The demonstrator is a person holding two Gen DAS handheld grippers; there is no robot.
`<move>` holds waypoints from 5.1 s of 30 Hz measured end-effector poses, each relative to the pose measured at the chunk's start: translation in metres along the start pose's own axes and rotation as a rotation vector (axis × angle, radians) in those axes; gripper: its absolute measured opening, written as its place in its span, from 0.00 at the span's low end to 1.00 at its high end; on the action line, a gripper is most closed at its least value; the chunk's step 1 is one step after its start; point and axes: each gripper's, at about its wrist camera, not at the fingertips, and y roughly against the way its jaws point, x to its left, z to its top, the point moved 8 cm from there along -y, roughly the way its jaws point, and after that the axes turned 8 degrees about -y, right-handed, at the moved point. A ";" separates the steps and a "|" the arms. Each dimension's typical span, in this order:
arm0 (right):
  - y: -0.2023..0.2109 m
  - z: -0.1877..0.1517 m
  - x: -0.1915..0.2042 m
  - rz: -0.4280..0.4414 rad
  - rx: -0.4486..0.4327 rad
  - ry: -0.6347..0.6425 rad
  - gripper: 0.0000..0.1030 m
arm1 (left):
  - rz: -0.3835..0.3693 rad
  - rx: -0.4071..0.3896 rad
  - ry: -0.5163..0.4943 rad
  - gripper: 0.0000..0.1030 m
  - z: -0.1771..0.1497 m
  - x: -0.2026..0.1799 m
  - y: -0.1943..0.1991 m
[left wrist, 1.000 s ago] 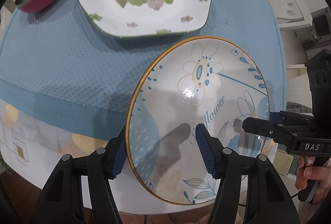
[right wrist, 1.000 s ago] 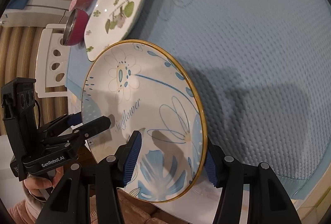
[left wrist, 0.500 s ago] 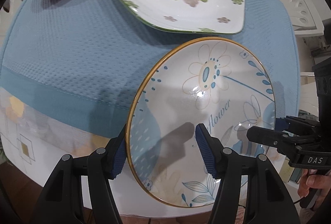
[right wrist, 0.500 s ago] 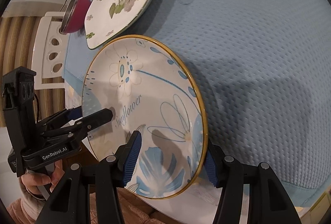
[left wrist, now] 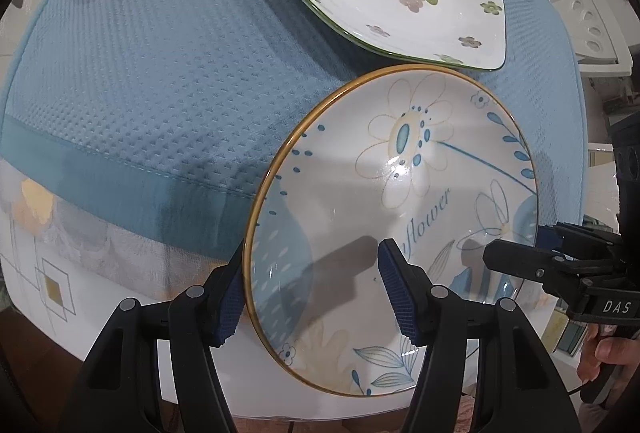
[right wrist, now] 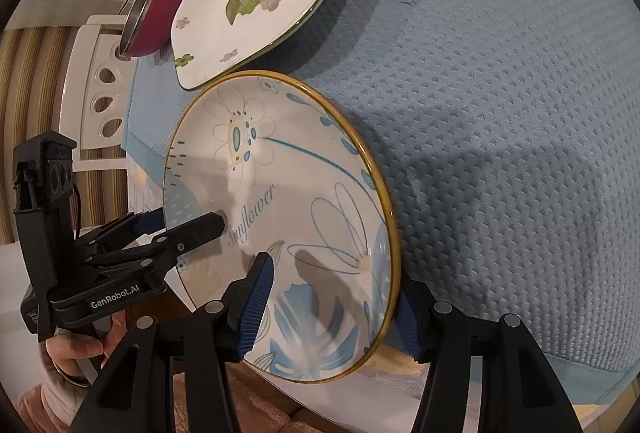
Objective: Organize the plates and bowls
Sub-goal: 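Lower the Sunflower plate onto the mat and open the right gripper, then move the right gripper to the hexagonal forest plate rim and grasp it, then lift the hexagonal forest plate with the right gripper toward the Sunflower plate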
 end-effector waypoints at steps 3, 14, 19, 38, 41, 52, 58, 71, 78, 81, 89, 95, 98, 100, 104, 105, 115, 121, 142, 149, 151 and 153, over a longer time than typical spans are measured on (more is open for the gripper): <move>0.002 -0.001 -0.003 0.011 -0.010 -0.020 0.54 | -0.004 0.001 -0.006 0.57 0.002 -0.003 -0.001; 0.004 -0.003 -0.002 -0.003 -0.016 -0.040 0.57 | -0.010 0.012 0.000 0.57 0.001 0.000 -0.001; 0.003 -0.002 0.000 0.007 -0.012 -0.042 0.58 | -0.006 0.010 0.003 0.57 0.004 -0.002 0.001; 0.008 0.001 -0.008 0.032 -0.018 -0.075 0.57 | -0.027 0.008 0.025 0.57 0.002 0.000 0.001; 0.018 0.006 -0.005 0.016 -0.049 -0.067 0.58 | -0.022 -0.009 0.034 0.59 0.005 0.009 0.010; 0.079 0.063 0.005 0.018 -0.196 -0.061 0.59 | -0.022 -0.098 0.112 0.62 0.046 0.046 0.048; 0.083 0.109 0.019 0.014 -0.247 -0.047 0.59 | -0.024 -0.138 0.137 0.62 0.086 0.060 0.044; 0.051 0.170 0.026 -0.048 -0.232 -0.035 0.59 | -0.050 -0.127 0.162 0.61 0.122 0.054 0.015; 0.037 0.182 0.022 -0.044 -0.211 -0.043 0.59 | -0.057 -0.150 0.143 0.54 0.141 0.050 0.013; 0.037 0.186 0.024 -0.029 -0.215 -0.043 0.59 | -0.047 -0.155 0.133 0.52 0.144 0.049 0.011; 0.030 0.186 0.032 0.059 -0.180 0.005 0.96 | 0.011 -0.169 0.100 0.52 0.165 0.021 -0.007; 0.021 0.189 0.040 -0.014 -0.168 0.043 1.00 | 0.006 -0.171 0.108 0.52 0.172 0.012 -0.010; 0.023 0.189 0.037 0.026 -0.182 0.012 0.99 | 0.007 -0.170 0.104 0.52 0.169 0.021 -0.005; 0.025 0.189 0.035 0.014 -0.187 0.000 0.93 | 0.005 -0.170 0.105 0.52 0.165 0.027 0.000; 0.033 0.186 0.025 -0.046 -0.202 -0.004 0.66 | 0.001 -0.170 0.108 0.52 0.162 0.034 0.004; 0.036 0.185 0.021 -0.059 -0.211 -0.016 0.61 | 0.003 -0.169 0.105 0.52 0.162 0.034 0.004; 0.039 0.187 0.023 -0.043 -0.208 0.024 0.28 | -0.033 -0.180 0.058 0.51 0.166 0.024 0.009; 0.034 0.188 0.033 -0.046 -0.201 0.043 0.28 | 0.047 -0.193 -0.030 0.52 0.166 0.020 0.014; 0.044 0.179 0.054 -0.020 -0.216 0.105 0.28 | 0.061 -0.240 -0.081 0.52 0.163 0.024 0.045; 0.058 0.169 0.051 0.000 -0.227 0.108 0.29 | 0.059 -0.256 -0.086 0.52 0.150 0.023 0.050; 0.062 0.165 0.050 0.007 -0.228 0.106 0.28 | 0.051 -0.260 -0.081 0.52 0.147 0.023 0.052; 0.066 0.161 0.049 0.015 -0.232 0.109 0.28 | 0.042 -0.265 -0.070 0.52 0.142 0.024 0.055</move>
